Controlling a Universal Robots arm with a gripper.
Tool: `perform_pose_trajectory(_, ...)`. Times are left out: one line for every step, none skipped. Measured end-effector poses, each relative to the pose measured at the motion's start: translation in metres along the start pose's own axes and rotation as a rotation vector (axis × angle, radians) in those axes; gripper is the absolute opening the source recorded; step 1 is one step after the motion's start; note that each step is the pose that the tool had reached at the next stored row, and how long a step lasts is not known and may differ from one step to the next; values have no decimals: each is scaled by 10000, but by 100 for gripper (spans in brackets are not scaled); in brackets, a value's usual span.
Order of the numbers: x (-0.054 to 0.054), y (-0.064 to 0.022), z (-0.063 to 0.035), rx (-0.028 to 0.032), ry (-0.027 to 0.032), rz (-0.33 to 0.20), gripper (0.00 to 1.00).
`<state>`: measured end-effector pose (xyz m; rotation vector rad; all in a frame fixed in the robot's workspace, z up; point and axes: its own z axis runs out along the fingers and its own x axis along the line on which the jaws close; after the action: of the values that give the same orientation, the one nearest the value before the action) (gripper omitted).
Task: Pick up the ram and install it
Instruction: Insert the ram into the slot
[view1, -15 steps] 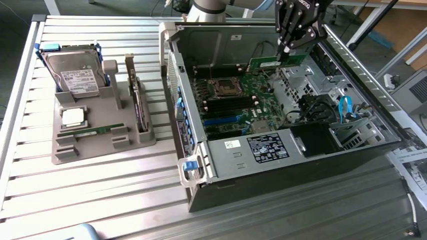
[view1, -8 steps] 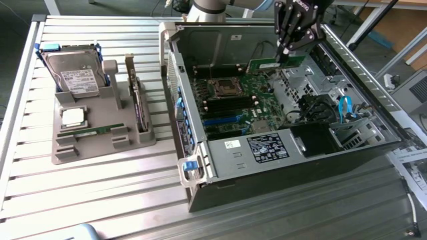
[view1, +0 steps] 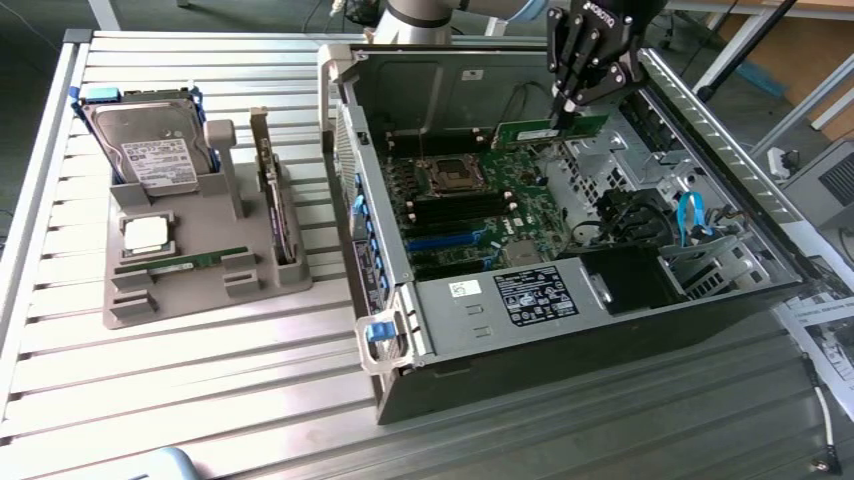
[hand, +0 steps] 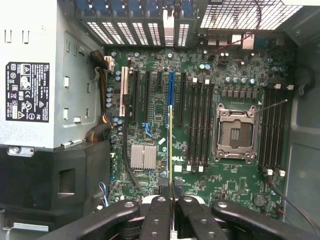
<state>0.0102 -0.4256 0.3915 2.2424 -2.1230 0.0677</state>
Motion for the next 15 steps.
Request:
perform_pose_trajectory(0, 0, 4, 0, 0, 0, 12)
perform_pose_trajectory(0, 0, 9, 0, 0, 1, 12)
perform_pose_trajectory(-1, 0, 15, 0, 0, 0, 12)
perform_pose_trajectory(-1, 0, 20, 0, 0, 0, 12)
perform_pose_trajectory(-1, 0, 24, 0, 0, 0, 12)
perform_pose_trajectory(-2, 0, 29, 1, -1, 0, 12)
perform_pose_trajectory(-2, 0, 33, 0, 1, 0, 12)
perform_pose_trajectory(-2, 0, 38, 0, 0, 1, 12)
perform_pose_trajectory(-3, 0, 42, 0, 0, 1, 12)
perform_pose_trajectory(-3, 0, 47, 0, 0, 0, 12)
perform_pose_trajectory(-3, 0, 51, 0, 1, 0, 12)
perform_pose_trajectory(-4, 0, 55, 0, 0, 0, 12)
perform_pose_trajectory(-4, -1, 60, 0, 0, 0, 12)
perform_pose_trajectory(-4, -1, 65, 0, 0, 0, 12)
perform_pose_trajectory(-5, -1, 74, 0, 0, 0, 12)
